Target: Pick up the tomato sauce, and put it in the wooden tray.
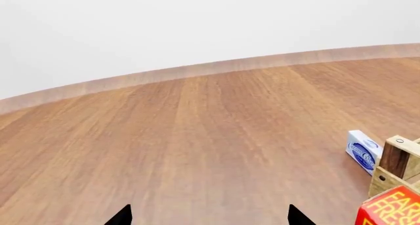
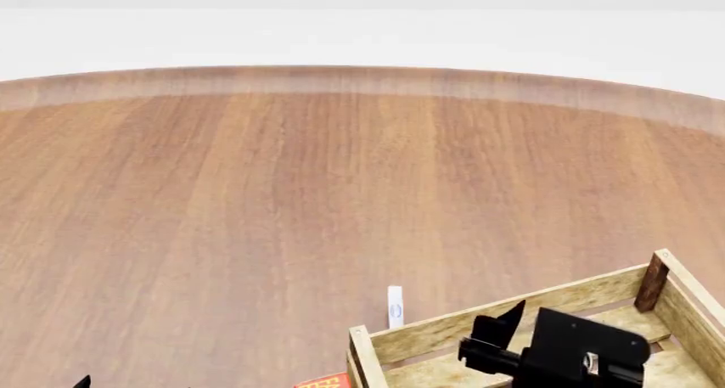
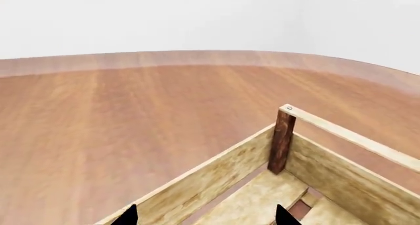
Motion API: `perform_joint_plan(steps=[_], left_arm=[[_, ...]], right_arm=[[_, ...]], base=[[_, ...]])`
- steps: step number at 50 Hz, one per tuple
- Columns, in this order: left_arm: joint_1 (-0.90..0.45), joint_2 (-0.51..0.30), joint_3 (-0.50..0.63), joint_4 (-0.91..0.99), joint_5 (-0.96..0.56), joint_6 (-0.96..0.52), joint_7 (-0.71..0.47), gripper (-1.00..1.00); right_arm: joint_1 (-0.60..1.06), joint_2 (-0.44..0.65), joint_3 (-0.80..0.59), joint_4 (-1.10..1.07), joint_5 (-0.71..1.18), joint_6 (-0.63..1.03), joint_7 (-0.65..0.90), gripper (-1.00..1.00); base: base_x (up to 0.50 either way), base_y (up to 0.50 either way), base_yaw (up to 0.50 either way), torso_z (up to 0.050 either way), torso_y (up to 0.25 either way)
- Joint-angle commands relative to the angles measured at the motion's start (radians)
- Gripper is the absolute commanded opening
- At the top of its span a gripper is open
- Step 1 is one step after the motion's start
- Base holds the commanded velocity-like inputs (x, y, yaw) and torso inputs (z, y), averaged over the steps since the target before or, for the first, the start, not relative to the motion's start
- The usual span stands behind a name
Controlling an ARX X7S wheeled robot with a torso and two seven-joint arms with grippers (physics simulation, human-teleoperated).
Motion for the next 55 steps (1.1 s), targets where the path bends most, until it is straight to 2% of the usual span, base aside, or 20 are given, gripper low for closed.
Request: perform_joint_plan(steps=[1, 4, 11, 20, 27, 30, 41, 55], left_arm=[[0.003, 0.018, -0.023, -0.005, -0.014, 0.041, 0.018, 1.0], [0.005, 0.017, -0.022, -0.001, -0.013, 0.039, 0.015, 1.0], [0.002, 0.017, -0.021, -0.015, -0.014, 0.049, 0.019, 1.0], [0.0, 0.015, -0.02, -0.013, -0.018, 0.047, 0.018, 1.0], [-0.003, 0.015, -0.019, -0.021, -0.019, 0.052, 0.019, 1.0], [-0.005, 0.015, -0.017, -0.022, -0.019, 0.051, 0.018, 1.0], [-0.004, 0.014, -0.014, -0.025, -0.018, 0.056, 0.016, 1.0], [0.0, 0.01, -0.011, -0.013, -0.019, 0.052, 0.009, 1.0]], right_arm=[[-0.165, -0.037, -0.01, -0.365, -0.021, 0.079, -0.033, 1.0], [-0.275, -0.046, -0.03, -0.636, -0.014, 0.209, -0.044, 1.0], [-0.441, -0.037, -0.079, -0.99, 0.017, 0.33, -0.062, 1.0], [-0.546, -0.021, -0.128, -1.094, 0.02, 0.322, -0.051, 1.0], [-0.618, -0.007, -0.155, -1.226, 0.03, 0.376, -0.043, 1.0], [-0.694, 0.003, -0.171, -1.375, 0.031, 0.413, -0.042, 1.0], [-0.843, 0.033, -0.203, -1.692, 0.041, 0.481, -0.029, 1.0], [-1.053, 0.078, -0.26, -2.003, -0.002, 0.414, -0.007, 1.0]], base=[[0.0, 0.0, 0.0, 0.0, 0.0], [0.0, 0.0, 0.0, 0.0, 0.0], [0.0, 0.0, 0.0, 0.0, 0.0], [0.0, 0.0, 0.0, 0.0, 0.0], [0.0, 0.0, 0.0, 0.0, 0.0], [0.0, 0.0, 0.0, 0.0, 0.0], [0.0, 0.0, 0.0, 0.0, 0.0], [0.0, 0.0, 0.0, 0.0, 0.0]])
